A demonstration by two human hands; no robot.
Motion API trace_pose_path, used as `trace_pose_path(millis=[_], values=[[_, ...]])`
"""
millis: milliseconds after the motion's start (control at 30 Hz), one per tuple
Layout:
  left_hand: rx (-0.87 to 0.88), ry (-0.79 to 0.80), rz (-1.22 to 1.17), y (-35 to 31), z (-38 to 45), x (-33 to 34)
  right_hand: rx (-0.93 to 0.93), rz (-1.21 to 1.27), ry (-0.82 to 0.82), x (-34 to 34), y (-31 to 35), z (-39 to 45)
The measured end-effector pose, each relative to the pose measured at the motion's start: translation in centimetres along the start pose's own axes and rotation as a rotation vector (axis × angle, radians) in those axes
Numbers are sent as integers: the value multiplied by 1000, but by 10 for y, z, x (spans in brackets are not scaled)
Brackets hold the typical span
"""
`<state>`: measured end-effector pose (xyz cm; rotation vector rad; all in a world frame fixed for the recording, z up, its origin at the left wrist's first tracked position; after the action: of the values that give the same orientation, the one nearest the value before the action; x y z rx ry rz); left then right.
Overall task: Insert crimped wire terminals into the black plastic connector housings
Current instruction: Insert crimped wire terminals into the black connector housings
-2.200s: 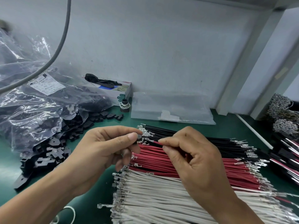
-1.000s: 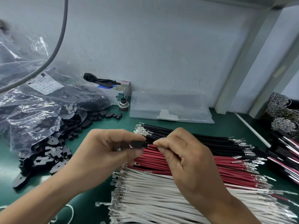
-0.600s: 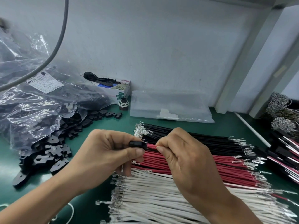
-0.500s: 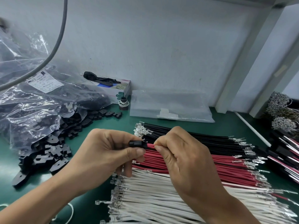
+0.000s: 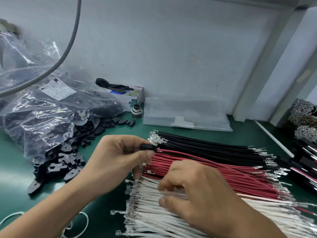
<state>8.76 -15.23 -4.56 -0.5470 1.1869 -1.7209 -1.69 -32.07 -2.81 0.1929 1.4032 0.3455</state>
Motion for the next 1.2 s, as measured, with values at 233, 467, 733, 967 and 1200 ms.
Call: trace_pose_path(millis=[233,467,733,967,1200], values=[[-7,0,-1,8,1,-2,54,101,19,5,1,3],[-7,-8,-5,9,1,-1,123,130,21,6,3,2],[-28,0,0,9,0,-3,127,237,-5,-2,-2,2],[-61,-3,-31,9,1,-4,29,60,-496,-22,-8,-2],[-73,3,-67,5,0,-1,1,167,-595,-18,-19,-3]])
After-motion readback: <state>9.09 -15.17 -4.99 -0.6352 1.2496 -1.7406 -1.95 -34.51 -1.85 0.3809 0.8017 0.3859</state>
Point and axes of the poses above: each hand's wrist, its own z-axis towards the middle knuckle, its own x-axis out of the palm, y = z × x, the point moved 3 cm from there along z, towards the middle knuckle, and after that the axes turned 10 degrees about x, right-handed, at the moved point
